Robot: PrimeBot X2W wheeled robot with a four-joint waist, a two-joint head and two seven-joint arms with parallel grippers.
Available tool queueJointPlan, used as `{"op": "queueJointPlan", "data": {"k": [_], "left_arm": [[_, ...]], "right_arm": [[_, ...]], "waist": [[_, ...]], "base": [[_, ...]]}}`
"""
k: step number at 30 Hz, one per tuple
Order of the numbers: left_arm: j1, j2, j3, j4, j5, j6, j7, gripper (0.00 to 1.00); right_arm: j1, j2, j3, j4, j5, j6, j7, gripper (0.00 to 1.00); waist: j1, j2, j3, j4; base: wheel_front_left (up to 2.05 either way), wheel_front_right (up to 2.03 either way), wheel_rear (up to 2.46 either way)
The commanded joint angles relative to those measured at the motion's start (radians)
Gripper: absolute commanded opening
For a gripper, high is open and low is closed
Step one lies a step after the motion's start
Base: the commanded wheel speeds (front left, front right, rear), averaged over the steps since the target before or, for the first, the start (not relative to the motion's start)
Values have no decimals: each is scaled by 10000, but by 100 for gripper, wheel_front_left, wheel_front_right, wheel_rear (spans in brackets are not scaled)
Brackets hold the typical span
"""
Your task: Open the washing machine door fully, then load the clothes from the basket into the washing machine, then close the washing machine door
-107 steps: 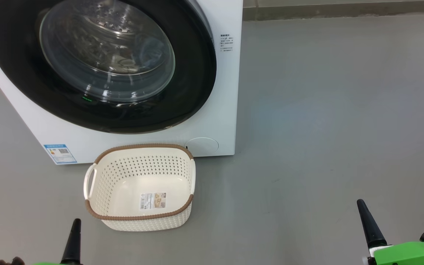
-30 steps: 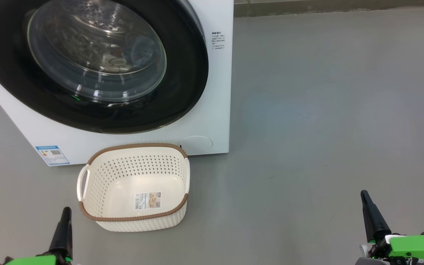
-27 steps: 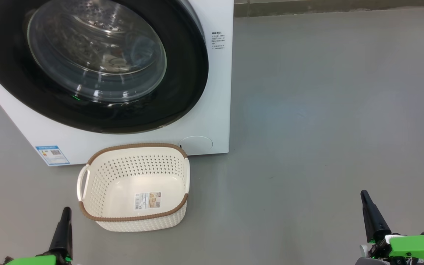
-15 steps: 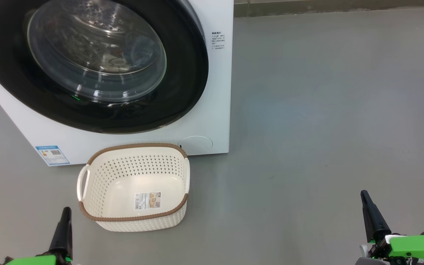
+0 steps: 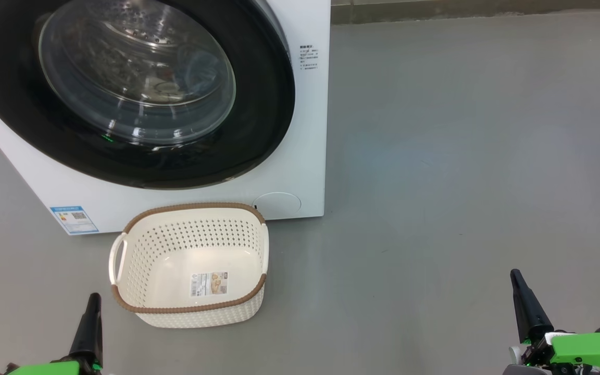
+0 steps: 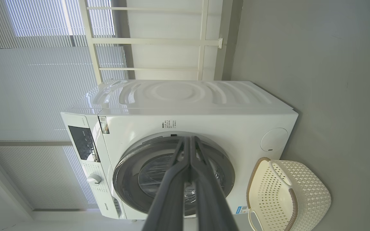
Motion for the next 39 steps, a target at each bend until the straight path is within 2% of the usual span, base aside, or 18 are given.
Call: {"op": "queueJointPlan", "data": {"k": [1,39], "left_arm": [[-393,149,341,-189,-22,-113,74,0],[-393,145,347,-190,-17,-113,79,0]], "right_arm": [[-413,-118,229,-246,41,-11,78,0],[-413,-118,230,-246,41,-11,77,0]], "waist": [[0,0,0,0],[0,0,0,0]], "base": [[0,0,0],[0,0,0]]}}
